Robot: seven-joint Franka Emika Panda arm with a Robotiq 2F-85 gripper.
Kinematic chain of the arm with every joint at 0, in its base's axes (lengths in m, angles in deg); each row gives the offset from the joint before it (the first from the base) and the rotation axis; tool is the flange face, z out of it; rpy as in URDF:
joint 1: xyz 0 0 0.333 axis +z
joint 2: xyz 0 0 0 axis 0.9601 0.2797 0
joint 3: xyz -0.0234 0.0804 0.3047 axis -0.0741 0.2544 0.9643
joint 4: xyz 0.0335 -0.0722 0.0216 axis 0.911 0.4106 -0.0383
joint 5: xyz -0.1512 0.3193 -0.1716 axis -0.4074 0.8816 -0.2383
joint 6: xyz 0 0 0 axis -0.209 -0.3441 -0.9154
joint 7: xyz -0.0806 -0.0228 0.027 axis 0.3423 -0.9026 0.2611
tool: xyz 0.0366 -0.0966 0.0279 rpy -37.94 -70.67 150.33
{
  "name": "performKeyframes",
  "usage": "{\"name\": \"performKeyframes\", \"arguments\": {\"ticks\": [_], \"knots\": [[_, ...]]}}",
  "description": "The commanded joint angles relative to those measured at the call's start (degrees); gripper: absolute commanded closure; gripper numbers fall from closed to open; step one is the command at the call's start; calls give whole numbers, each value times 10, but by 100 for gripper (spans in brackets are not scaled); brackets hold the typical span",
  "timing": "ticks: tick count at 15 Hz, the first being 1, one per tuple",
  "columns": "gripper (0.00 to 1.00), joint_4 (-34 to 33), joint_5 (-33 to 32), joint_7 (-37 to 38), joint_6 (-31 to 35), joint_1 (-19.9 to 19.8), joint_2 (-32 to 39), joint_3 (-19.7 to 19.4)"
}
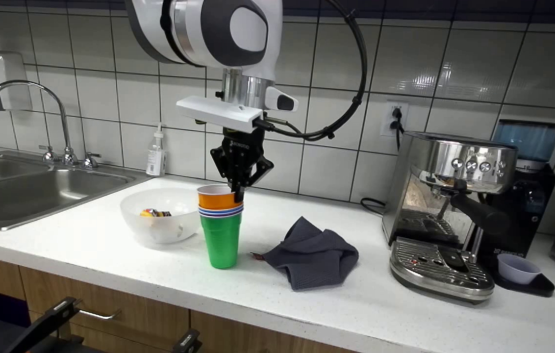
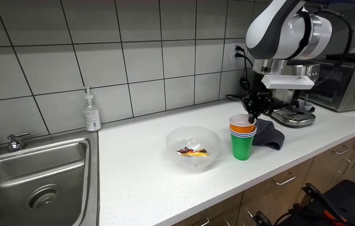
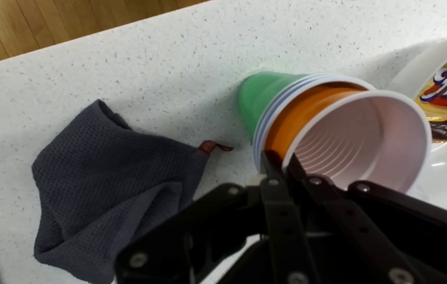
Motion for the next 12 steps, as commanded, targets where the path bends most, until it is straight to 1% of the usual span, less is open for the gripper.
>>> {"name": "performKeyframes", "arguments": {"ticks": [1,2,9,10,12], "knots": [[62,4,7,-2,7,-4,-4,7],[56,4,7,-2,7,-3,-5,7],[2,6,7,-4,6,-3,-9,7],[0,6,7,-4,6,-3,-10,7],[0,8,8,-6,4,-3,-17,7]]}}
